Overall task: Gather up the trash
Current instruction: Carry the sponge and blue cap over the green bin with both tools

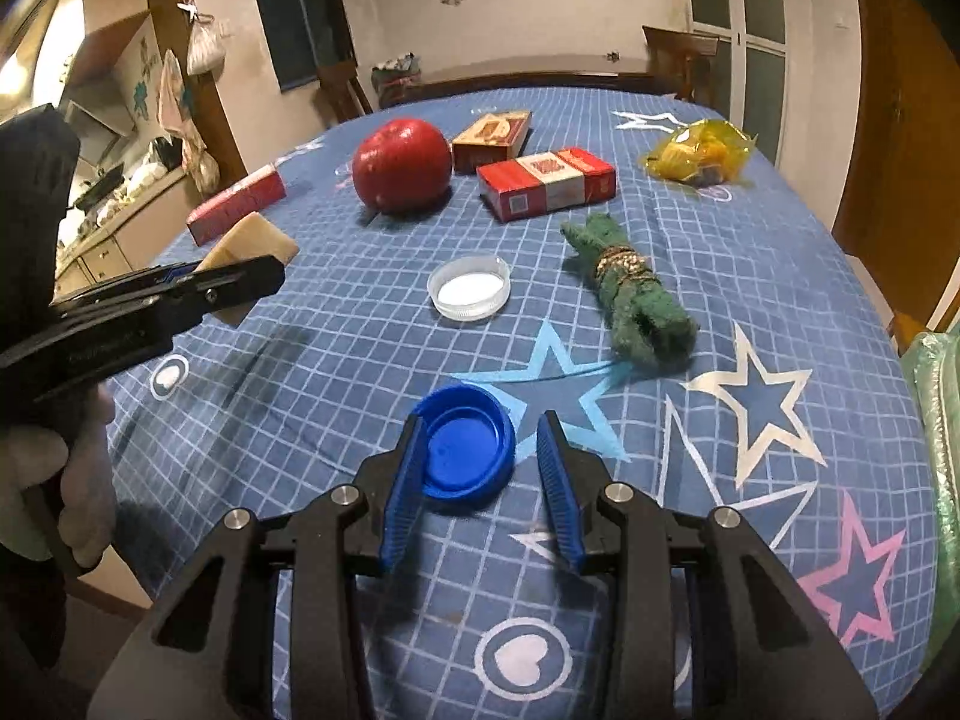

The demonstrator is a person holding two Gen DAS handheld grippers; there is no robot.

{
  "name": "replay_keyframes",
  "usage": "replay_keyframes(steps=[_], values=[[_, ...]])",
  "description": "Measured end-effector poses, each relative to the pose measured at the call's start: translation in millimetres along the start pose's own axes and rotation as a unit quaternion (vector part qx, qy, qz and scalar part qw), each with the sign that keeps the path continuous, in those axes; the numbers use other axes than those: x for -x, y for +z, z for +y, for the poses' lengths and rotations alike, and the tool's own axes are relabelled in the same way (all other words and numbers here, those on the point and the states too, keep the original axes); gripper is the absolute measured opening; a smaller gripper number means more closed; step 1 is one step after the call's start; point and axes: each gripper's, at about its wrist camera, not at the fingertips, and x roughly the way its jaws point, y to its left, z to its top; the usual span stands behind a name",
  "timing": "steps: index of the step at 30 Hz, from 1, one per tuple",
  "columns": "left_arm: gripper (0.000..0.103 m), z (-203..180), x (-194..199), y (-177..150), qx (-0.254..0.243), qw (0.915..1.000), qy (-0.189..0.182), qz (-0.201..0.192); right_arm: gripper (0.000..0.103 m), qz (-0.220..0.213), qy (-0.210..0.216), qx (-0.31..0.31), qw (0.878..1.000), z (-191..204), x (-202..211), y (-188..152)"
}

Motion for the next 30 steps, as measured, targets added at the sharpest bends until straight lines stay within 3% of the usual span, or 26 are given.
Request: replay_keyframes(steps=[4,6,9,14,16,18,19,23,30], values=[[0.029,1,-3,-5,0.003,1.0,0.001,0.006,0.037,0.0,0.005,0.007,1.0,6,-1,-1],[0.029,2,-3,-7,0.005,1.0,0.001,0.007,0.05,-0.003,0.006,0.005,1.0,8,0,-3],[0.029,2,-3,-8,0.006,1.0,0.001,0.007,0.054,-0.015,0.005,-0.002,1.0,7,4,-2],[0.029,2,-1,-11,0.007,1.0,0.001,0.004,0.054,-0.007,0.01,0.013,1.0,21,1,-6],[0.029,1,0,-12,0.005,1.0,0.003,0.004,0.053,-0.007,-0.013,0.031,0.999,29,-2,-9],[0.029,0,1,-13,0.002,1.0,0.005,0.004,0.038,-0.007,-0.029,0.035,0.999,32,-1,-7],[0.029,-1,2,-13,0.001,1.0,0.007,0.003,0.038,-0.009,-0.03,0.034,0.999,31,-1,-6],[0.029,-4,10,-15,0.004,0.9997,0.018,-0.014,0.038,-0.046,-0.046,0.027,0.998,30,10,-6],[0.029,-18,33,-17,0.007,0.9972,0.03,-0.068,0.038,-0.154,-0.08,0.036,0.984,38,52,8]])
